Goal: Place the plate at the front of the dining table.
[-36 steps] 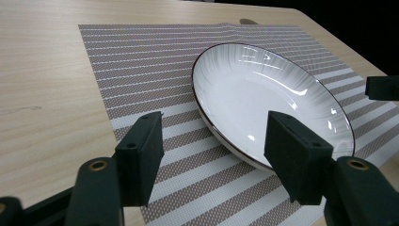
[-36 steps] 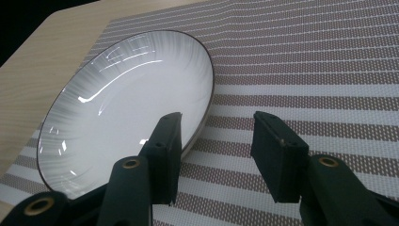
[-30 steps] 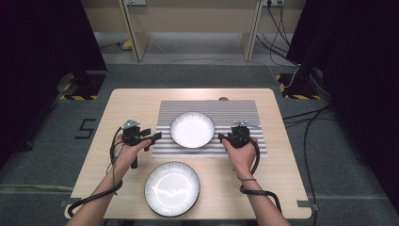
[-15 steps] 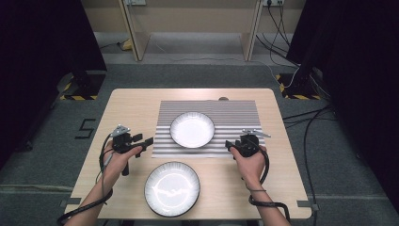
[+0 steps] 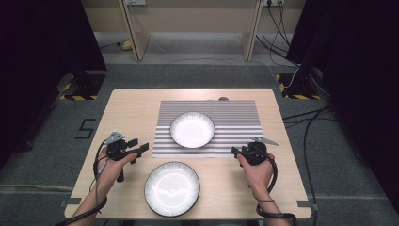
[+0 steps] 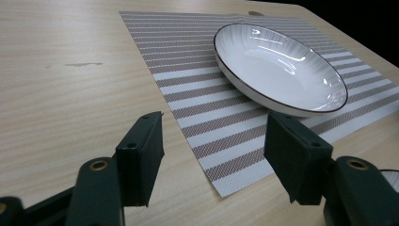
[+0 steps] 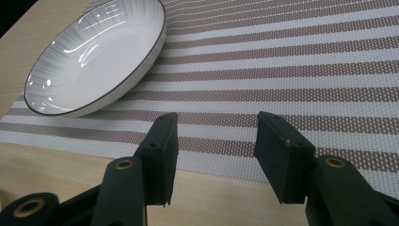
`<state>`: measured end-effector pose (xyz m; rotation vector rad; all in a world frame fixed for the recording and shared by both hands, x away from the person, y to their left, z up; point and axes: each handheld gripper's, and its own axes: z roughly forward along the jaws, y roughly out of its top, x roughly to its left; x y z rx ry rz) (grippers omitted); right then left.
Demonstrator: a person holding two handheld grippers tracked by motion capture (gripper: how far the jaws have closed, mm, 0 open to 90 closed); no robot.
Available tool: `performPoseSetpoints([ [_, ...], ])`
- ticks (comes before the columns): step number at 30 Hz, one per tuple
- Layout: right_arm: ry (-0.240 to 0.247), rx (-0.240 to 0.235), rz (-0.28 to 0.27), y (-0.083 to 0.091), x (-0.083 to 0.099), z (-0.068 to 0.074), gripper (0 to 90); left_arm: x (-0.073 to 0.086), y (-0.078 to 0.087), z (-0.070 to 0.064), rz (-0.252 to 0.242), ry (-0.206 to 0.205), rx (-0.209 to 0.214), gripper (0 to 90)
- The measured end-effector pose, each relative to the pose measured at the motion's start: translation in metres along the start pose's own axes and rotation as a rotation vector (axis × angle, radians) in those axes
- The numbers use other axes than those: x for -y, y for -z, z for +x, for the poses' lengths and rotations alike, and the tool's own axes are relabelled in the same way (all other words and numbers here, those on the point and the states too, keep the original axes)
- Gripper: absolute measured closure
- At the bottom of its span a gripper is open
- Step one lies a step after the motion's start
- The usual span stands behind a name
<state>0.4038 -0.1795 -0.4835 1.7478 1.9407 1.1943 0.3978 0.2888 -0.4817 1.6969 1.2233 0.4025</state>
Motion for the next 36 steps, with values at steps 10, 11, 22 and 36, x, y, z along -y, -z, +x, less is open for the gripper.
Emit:
performPoseSetpoints([
  [10,0.002,0.007,-0.006,0.014,0.010,-0.006,49.3,0.011,0.010,0.003,0.000,0.000,-0.008,37.1],
  [11,0.000,0.006,-0.006,0.015,0.012,-0.007,49.2,0.012,0.011,0.003,0.001,-0.003,-0.008,37.2],
  [22,-0.007,0.020,-0.007,0.027,0.027,-0.015,48.9,0.021,0.018,0.001,0.002,-0.008,-0.008,37.2],
  [36,-0.013,0.048,-0.019,0.051,0.047,-0.030,48.3,0.037,0.038,0.007,-0.001,-0.013,-0.028,37.2],
])
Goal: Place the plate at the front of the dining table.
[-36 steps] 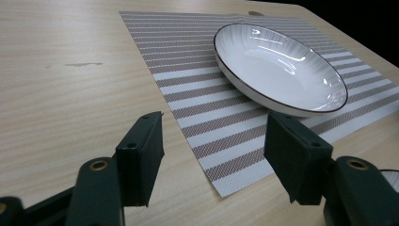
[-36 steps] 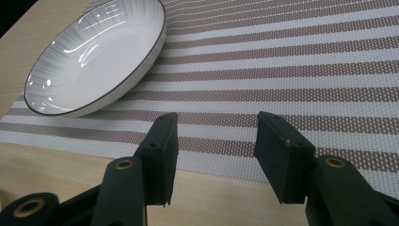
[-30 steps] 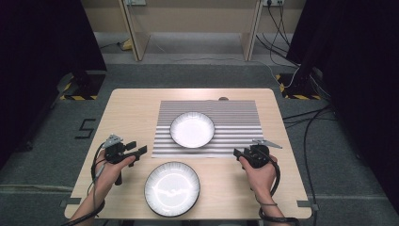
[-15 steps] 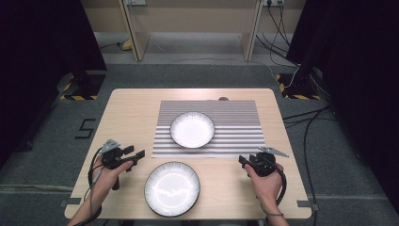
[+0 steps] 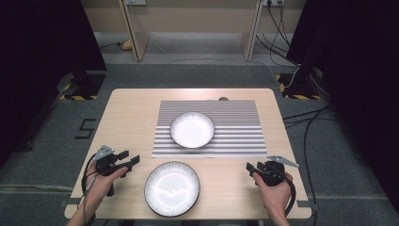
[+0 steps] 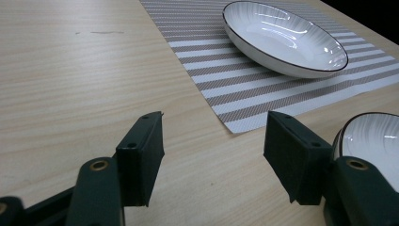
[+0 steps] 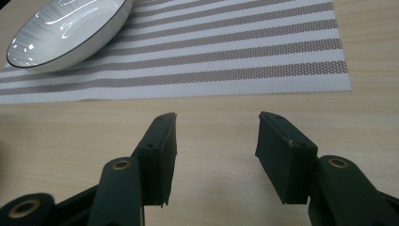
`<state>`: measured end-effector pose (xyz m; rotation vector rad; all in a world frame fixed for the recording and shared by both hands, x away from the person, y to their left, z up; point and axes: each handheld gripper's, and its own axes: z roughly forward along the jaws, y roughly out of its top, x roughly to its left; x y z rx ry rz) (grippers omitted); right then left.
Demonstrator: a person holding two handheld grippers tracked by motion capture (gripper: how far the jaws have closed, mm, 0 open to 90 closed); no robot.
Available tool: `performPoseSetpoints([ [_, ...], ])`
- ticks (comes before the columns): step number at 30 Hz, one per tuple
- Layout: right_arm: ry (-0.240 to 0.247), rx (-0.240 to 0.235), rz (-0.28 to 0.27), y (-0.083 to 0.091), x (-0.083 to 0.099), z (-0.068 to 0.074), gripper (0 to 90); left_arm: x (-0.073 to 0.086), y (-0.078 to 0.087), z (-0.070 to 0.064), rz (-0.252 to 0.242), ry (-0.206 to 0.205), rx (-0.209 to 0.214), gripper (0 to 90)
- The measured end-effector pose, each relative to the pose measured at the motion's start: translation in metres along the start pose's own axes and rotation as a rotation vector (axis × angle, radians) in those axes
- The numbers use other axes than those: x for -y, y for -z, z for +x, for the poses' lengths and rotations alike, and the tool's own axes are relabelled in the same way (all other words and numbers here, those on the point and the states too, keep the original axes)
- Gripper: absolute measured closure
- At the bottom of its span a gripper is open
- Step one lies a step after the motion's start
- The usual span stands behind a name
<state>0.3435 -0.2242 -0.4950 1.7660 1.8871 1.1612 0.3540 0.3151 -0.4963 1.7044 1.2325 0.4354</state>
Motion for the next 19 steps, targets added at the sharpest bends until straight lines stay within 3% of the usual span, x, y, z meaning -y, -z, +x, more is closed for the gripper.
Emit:
performPoseSetpoints([
  [7,-0.007,-0.007,-0.017,0.011,0.014,-0.009,47.9,0.009,0.010,0.002,-0.016,0.008,-0.008,37.2],
  [13,-0.045,-0.048,-0.109,0.018,0.019,-0.016,47.2,0.016,0.013,0.000,-0.073,0.023,0.004,38.0],
  [19,-0.036,-0.074,-0.134,0.017,0.020,-0.012,47.2,0.021,0.014,-0.003,-0.110,0.025,0.002,37.7],
])
